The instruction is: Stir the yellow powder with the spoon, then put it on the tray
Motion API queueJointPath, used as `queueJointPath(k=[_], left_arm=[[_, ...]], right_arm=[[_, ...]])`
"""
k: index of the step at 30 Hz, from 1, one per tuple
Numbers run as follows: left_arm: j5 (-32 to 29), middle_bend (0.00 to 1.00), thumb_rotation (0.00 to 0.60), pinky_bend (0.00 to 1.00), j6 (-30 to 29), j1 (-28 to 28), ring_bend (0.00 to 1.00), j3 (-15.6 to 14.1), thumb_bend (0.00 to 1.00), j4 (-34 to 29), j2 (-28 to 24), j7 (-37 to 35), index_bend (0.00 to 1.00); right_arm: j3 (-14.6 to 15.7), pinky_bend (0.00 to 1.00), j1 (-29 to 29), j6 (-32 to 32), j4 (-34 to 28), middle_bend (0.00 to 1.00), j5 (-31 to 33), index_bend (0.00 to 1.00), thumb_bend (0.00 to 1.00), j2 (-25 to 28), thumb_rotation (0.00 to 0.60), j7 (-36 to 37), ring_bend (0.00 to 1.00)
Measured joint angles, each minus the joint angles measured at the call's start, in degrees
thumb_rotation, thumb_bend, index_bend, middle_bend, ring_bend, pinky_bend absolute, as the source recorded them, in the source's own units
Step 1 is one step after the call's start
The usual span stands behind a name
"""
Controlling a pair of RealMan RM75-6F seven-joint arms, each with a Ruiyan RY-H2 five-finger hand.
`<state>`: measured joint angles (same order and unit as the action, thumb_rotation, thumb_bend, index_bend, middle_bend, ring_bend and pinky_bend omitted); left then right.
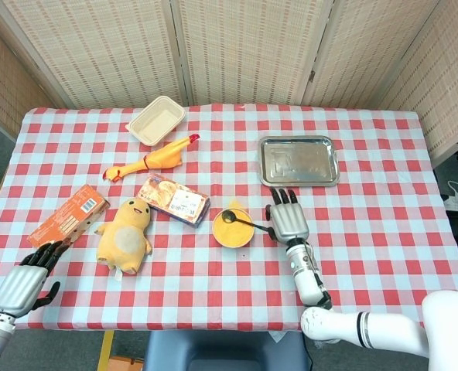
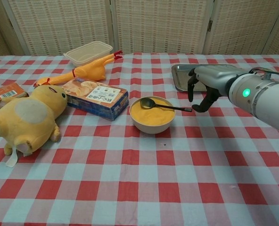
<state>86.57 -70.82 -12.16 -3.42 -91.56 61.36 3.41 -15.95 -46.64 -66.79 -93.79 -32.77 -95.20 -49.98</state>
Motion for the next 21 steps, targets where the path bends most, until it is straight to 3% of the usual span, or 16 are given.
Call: queueJointPath(k=[8,21], left_arm=[[-0.21,0.0,0.6,0.2,0.0,-0.03,0.0,0.12,0.49,0.14,-0.04,-0.26,0.0],[0.28,0.0,0.6,0.2,0.03,-0.14,0.0,-0.07,0.49,0.21,0.03,-0.3,0.0]], right_arm=[[-0.69,0.03,-1.69,3.77,-0.74,0.03,4.9,0.5,0.32,1.59,0.6,1.96,0.0],[0.23,0.03,-3.19,4.38,-1.02,0.03,6.86,0.53,0.32,2.51,0.6,4.4,0.0]])
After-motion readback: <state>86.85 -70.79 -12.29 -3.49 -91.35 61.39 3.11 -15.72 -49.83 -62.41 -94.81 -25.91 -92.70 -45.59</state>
